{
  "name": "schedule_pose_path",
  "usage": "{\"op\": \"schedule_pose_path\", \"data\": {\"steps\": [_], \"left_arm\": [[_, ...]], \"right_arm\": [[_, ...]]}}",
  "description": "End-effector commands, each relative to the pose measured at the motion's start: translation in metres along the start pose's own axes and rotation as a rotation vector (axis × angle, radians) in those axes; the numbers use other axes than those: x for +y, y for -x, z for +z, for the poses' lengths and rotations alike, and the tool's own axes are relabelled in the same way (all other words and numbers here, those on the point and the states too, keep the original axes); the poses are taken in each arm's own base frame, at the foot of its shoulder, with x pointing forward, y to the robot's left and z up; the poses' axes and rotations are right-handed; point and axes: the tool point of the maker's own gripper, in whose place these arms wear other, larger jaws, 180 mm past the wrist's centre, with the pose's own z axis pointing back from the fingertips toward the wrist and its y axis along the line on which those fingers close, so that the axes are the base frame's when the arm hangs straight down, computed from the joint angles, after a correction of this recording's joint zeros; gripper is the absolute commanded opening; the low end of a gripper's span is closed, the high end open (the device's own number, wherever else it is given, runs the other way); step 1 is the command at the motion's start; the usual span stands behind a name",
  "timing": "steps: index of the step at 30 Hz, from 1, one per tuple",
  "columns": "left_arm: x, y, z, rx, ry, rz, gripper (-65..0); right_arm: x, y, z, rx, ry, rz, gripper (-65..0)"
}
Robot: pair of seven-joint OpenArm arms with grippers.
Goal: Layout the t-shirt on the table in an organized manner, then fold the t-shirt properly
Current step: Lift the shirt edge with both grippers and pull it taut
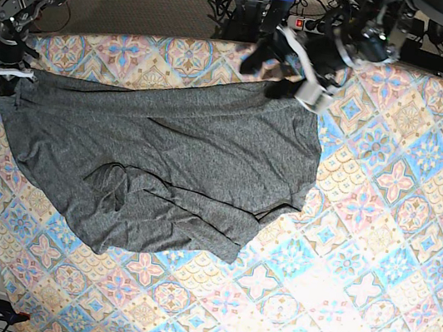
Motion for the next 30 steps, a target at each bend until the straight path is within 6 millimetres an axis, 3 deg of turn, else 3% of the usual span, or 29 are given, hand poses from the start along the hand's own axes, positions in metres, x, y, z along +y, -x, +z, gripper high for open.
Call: {"op": "schedule_pose_path", "data": {"steps": [1, 5, 11, 16, 23, 27, 30], "left_arm": [[0.002, -0.011, 0.009, -0.052, -0.002, 0.027, -21.4], [0.016, -0.022, 0.036, -0.117, -0.006, 0.084, -21.4], [0.042, 0.017, 0.062, -0.066, -0.086, 0.19, -21.4], [0.064, 0.039, 0.07, -0.031, -0.149, 0.248, -21.4], [0.085, 0.024, 0.051, -0.083, -0.153, 0.253, -21.4], [0.098, 0.032, 0.034, 0.019, -0.132, 0.252, -21.4], [0.095, 0.037, 0.024, 0.068, -0.086, 0.232, -21.4]], "right_arm": [[-0.003, -0.024, -0.001, -0.067, -0.001, 0.013, -65.0], [0.0, -0.022, -0.002, -0.06, -0.011, 0.018, -65.0], [0.002, -0.021, -0.002, -0.057, -0.016, 0.022, -65.0], [0.002, -0.021, -0.002, -0.058, -0.016, 0.023, -65.0], [0.003, -0.022, -0.002, -0.059, -0.017, 0.024, -65.0], [0.003, -0.022, -0.002, -0.059, -0.017, 0.024, -65.0], [0.003, -0.023, -0.002, -0.061, -0.017, 0.026, -65.0]]}}
